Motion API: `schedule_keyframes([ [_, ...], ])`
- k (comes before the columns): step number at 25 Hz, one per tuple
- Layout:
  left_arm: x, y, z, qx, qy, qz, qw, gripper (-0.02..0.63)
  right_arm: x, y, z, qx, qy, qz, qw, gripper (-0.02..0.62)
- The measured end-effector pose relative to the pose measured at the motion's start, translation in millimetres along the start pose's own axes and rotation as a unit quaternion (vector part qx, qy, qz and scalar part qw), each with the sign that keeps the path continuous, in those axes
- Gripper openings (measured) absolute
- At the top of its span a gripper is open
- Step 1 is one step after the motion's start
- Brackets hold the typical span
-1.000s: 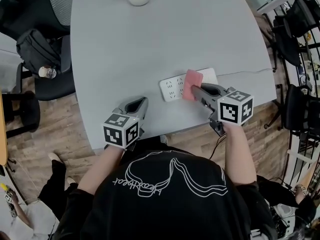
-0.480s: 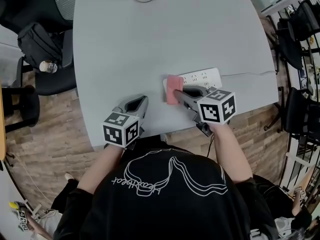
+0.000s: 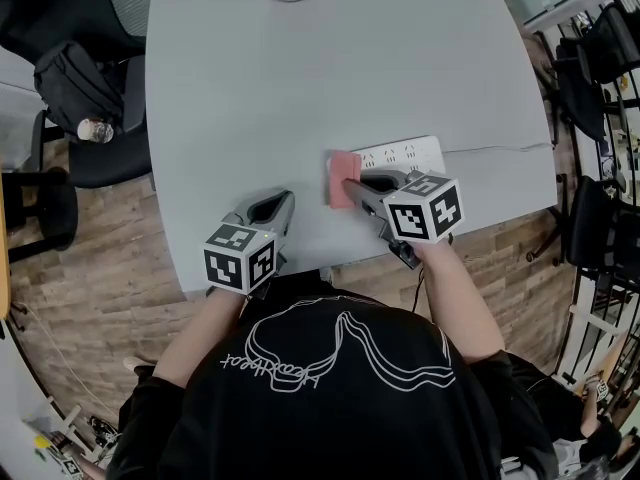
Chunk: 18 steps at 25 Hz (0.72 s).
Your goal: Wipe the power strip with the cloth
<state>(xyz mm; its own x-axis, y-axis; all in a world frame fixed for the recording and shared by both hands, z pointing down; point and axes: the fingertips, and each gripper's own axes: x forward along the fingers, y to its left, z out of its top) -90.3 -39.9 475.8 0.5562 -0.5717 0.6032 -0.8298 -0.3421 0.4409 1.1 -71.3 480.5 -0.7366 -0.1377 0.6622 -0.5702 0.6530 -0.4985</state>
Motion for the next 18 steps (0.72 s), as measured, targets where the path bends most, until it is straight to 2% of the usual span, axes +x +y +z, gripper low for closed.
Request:
schedule_keyframes([
  [18, 1, 4, 1, -0.003, -0.002, 0.002, 1.0000, 0.015, -6, -14, -1, -0.003, 0.003, -0.018, 1.000, 0.038],
])
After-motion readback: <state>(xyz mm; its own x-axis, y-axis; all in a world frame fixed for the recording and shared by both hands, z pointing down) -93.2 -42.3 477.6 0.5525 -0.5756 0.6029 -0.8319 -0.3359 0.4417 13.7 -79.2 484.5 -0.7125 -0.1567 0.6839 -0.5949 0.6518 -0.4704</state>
